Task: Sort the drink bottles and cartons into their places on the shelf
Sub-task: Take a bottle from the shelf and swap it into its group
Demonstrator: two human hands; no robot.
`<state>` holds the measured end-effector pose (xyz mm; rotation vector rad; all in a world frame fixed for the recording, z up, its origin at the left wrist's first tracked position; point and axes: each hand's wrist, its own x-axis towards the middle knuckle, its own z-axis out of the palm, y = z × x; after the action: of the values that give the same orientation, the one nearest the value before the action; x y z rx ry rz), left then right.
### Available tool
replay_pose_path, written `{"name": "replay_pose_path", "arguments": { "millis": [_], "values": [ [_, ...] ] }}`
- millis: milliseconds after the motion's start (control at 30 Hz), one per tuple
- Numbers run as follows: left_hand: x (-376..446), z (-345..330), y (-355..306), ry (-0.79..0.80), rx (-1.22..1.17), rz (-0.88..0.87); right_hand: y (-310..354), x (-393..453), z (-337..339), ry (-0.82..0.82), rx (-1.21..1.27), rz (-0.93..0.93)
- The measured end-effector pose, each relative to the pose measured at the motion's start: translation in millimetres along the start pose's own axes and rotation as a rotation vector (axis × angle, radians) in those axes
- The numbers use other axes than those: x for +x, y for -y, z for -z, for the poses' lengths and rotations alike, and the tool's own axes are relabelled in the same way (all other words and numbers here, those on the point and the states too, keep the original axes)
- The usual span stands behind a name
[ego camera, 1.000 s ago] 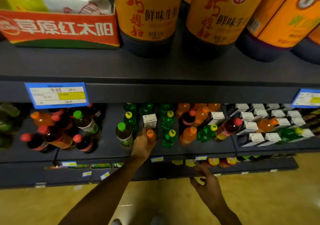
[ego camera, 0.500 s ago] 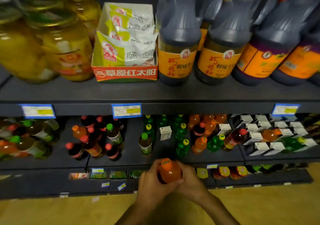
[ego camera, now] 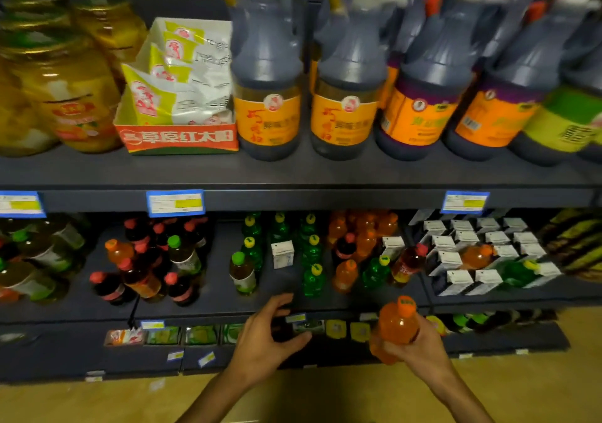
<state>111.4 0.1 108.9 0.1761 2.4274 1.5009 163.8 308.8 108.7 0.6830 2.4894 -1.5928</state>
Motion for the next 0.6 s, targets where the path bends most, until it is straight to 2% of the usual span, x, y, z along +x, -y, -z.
{"name": "replay_pose_path", "arguments": {
  "millis": [267, 600],
  "values": [
    [30.2, -144.7, -35.3, -0.129, -0.020, 0.084, -65.5, 44.2, 98.2, 0.108, -0.042, -0.044],
    [135.7, -254.5, -11.2, -0.054, 0.031, 0.152, -118.5, 80.1, 132.7, 0.160, -0.028, -0.120]
  ]
}}
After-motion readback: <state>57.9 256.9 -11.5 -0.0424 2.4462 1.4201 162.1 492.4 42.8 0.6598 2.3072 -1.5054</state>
